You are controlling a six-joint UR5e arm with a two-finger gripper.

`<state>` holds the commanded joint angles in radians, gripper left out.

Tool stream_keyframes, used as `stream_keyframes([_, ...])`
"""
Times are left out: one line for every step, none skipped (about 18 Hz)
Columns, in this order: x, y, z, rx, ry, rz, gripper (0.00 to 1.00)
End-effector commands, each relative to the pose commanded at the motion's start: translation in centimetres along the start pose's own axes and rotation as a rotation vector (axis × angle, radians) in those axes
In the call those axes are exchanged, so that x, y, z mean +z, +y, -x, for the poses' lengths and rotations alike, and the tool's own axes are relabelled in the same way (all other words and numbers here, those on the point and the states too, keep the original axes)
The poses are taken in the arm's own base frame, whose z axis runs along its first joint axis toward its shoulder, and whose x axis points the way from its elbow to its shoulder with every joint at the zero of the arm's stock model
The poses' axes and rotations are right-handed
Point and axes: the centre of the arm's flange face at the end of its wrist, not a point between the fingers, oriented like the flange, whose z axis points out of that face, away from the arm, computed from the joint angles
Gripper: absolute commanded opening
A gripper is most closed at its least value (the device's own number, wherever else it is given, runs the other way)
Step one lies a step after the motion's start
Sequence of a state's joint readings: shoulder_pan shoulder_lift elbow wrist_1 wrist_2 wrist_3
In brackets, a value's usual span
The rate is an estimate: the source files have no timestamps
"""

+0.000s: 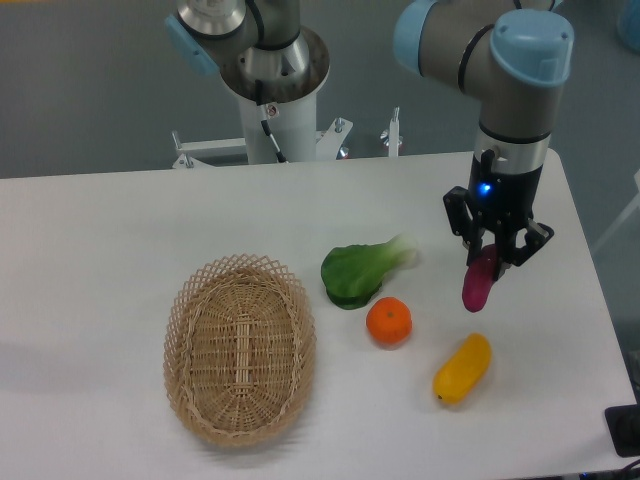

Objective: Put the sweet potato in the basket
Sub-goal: 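Hold the purple sweet potato in the gripper and lift slightly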

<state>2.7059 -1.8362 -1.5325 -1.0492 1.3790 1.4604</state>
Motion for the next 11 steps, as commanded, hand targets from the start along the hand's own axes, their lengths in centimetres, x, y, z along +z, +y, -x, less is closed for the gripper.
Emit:
stream_keyframes([0.29,0.07,-0.12,0.0,0.006,0.001,0.31])
stream_keyframes([0.29,0.16,-0.09,-0.001,0.006,0.001,0.31])
stream_keyframes([0.3,0.07,-0.12,-0.001,0.006,0.001,0.31])
stream_keyframes([0.31,-0.02,-0.15,-0.007,0.006,0.0,0.31])
stream_keyframes([0.22,-0.13,-0.2,-0.021,0.005,0.0,0.31])
stream_keyframes([0.22,-0.13,-0.2,-0.024,0.005,0.0,0.31])
stream_keyframes([0.23,-0.22,-0.23,-0.024,0.005,-0.001,0.31])
stream_keyframes([0.46,-0.17,-0.3,-0.025,0.01,0.0,0.31])
stream_keyframes([0.51,-0.24,-0.44,-0.032,0.012,0.0,0.3])
stream_keyframes([0.55,-0.31,-0.57,-0.041,0.014,0.0,0.31])
stream_keyframes([0.46,-0.5,-0.79,-0.053,0.013,-0.001,0.31])
